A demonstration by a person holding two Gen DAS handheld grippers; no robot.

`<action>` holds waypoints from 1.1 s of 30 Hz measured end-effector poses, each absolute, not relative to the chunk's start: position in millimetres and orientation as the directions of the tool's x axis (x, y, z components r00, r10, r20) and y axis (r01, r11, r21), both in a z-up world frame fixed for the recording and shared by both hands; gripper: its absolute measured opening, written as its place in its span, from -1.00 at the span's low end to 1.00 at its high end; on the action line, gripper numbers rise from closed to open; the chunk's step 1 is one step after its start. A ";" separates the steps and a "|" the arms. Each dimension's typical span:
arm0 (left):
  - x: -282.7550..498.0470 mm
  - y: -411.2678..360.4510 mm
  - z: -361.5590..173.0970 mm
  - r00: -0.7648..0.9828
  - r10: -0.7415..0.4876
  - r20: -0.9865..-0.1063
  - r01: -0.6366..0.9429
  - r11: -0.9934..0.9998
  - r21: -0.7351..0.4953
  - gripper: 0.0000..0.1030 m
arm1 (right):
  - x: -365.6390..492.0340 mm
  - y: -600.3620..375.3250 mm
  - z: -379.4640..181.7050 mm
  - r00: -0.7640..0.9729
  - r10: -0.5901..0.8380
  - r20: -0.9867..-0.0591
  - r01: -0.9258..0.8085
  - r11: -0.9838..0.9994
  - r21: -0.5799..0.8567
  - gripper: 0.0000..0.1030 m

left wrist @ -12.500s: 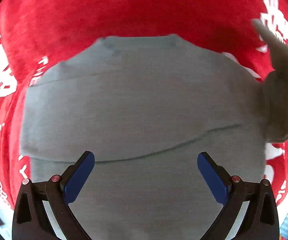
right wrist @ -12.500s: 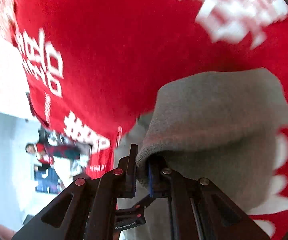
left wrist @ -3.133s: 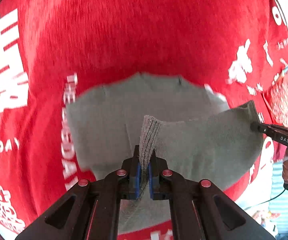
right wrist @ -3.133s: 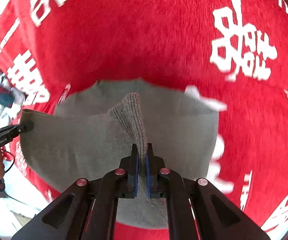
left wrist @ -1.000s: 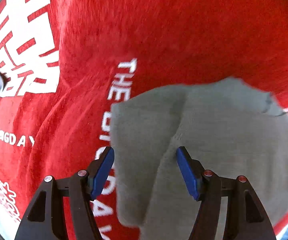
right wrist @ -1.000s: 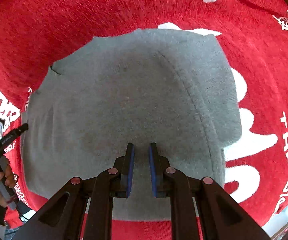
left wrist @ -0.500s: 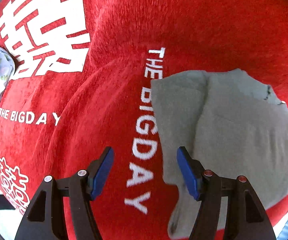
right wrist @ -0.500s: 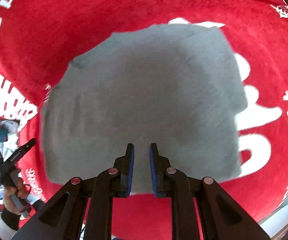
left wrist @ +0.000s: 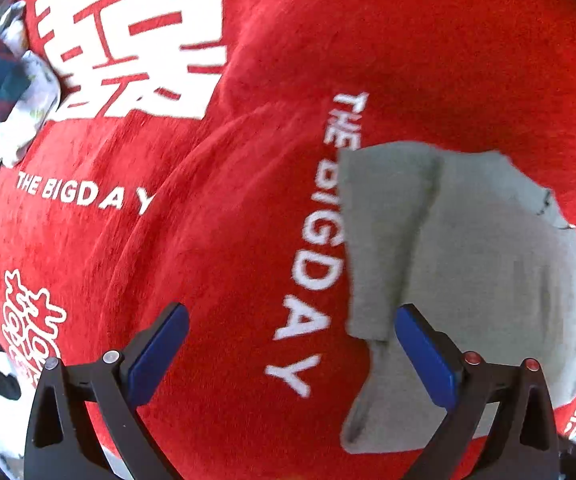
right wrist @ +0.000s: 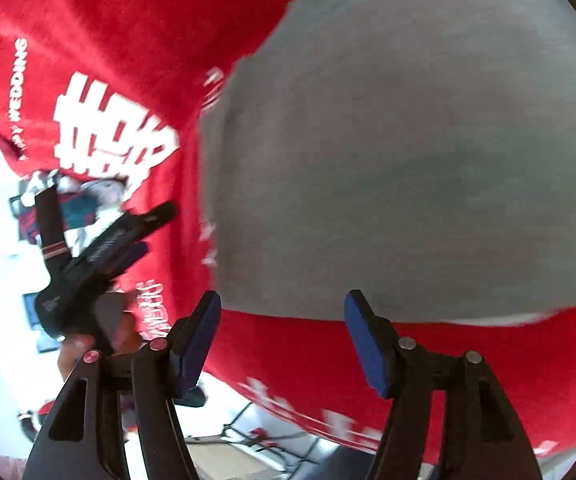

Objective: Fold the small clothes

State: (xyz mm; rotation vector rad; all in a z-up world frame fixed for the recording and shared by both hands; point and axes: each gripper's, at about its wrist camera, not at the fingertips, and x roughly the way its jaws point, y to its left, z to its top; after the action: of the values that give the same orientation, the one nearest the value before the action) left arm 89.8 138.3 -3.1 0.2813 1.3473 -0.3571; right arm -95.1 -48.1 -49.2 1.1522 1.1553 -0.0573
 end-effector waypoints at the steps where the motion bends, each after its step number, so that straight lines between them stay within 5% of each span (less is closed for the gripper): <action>1: 90.5 139.6 -5.6 0.184 -0.072 -0.980 0.408 0.913 0.010 1.00 | -82.6 -38.5 -53.5 0.471 0.511 -0.719 0.547 0.471 0.693 -0.32; 2: 91.0 141.3 -7.4 0.181 -0.071 -0.981 0.420 0.907 0.012 1.00 | -72.5 -31.6 -57.5 0.469 0.524 -0.711 0.536 0.471 0.701 -0.79; 3: 91.0 142.3 -8.0 0.182 -0.071 -0.981 0.427 0.904 0.014 1.00 | -59.7 -22.4 -63.1 0.465 0.540 -0.702 0.524 0.471 0.710 -0.82; 14: 90.3 154.6 -17.7 0.158 -0.084 -0.984 0.467 0.884 -0.001 1.00 | -50.4 21.3 -86.8 0.313 0.610 -0.728 0.498 0.547 0.673 -0.82; 26: 84.3 150.0 -21.1 0.148 -0.085 -0.985 0.508 0.861 0.002 1.00 | -98.8 -12.1 -73.3 0.364 0.580 -0.729 0.597 0.456 0.661 -0.74; 28: 84.0 149.3 -22.3 0.142 -0.086 -0.986 0.510 0.860 -0.002 1.00 | -106.0 -16.9 -74.9 0.377 0.571 -0.729 0.623 0.426 0.656 -0.50; 30: 83.9 148.2 -23.7 0.134 -0.086 -0.987 0.515 0.857 -0.005 1.00 | -114.0 -22.3 -75.9 0.396 0.556 -0.731 0.643 0.400 0.653 -0.05; 33: 83.4 146.0 -24.5 0.130 -0.086 -0.988 0.521 0.853 -0.006 1.00 | -121.7 -28.3 -77.2 0.429 0.550 -0.716 0.661 0.349 0.664 -0.02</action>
State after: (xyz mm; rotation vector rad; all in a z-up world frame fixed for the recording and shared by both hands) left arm 83.4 146.0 -24.5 0.3822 1.3773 -0.4569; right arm -121.7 -28.3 -77.2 1.3047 1.2213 -0.1016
